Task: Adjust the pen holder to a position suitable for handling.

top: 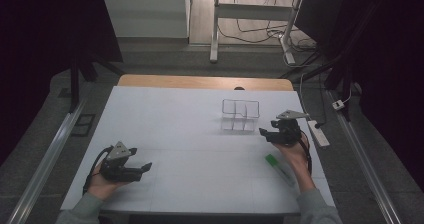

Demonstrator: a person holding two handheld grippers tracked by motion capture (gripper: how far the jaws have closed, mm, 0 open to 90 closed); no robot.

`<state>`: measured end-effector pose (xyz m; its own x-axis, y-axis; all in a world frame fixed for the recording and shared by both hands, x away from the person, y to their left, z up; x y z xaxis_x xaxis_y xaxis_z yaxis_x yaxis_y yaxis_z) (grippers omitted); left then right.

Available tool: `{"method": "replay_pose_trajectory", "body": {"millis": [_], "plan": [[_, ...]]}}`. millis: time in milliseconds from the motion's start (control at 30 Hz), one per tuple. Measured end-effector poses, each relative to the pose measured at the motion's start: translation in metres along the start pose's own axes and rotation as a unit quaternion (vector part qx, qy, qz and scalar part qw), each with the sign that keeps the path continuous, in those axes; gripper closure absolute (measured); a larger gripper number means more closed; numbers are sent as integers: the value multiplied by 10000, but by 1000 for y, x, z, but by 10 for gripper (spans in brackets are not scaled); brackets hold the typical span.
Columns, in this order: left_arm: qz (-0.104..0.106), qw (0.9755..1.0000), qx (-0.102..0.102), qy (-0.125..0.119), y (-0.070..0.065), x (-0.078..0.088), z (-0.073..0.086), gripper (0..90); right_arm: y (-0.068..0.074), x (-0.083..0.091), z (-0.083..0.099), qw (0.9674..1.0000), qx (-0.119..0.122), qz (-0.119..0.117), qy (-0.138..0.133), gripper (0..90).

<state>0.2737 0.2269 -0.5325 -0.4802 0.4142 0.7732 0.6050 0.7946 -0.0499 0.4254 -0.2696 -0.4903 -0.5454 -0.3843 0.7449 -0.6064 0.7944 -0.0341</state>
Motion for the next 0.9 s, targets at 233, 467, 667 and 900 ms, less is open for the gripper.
{"method": "replay_pose_trajectory", "body": {"millis": [233, 467, 667, 900], "plan": [[-6, 10000, -2, -5, 0, 0, 0, 201, -4, -4, -6, 9999, -60, 90, -32, 476], [-14, 10000, -10, 6, 0, 0, 0, 200, -8, -8, -10, 9996, -105, 237, -81, 629], [-13, 10000, -14, 4, 0, 0, 0, 200, -15, -17, -12, 9995, -162, 277, 66, 780], [-19, 10000, -18, 13, 0, 0, 0, 200, -18, -27, -17, 9996, -169, 198, 107, 891]]}}
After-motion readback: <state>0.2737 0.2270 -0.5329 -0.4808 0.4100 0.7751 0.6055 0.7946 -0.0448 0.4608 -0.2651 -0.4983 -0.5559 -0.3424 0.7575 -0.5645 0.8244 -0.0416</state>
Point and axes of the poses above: each handheld gripper's, and its own axes: x roughly backward along the jaws, z roughly out of its underside, y roughly to its left, the point moved 2 cm from there along -x, roughly forward along the jaws, and after that the axes turned 10 degrees about y, right-handed, at the moved point
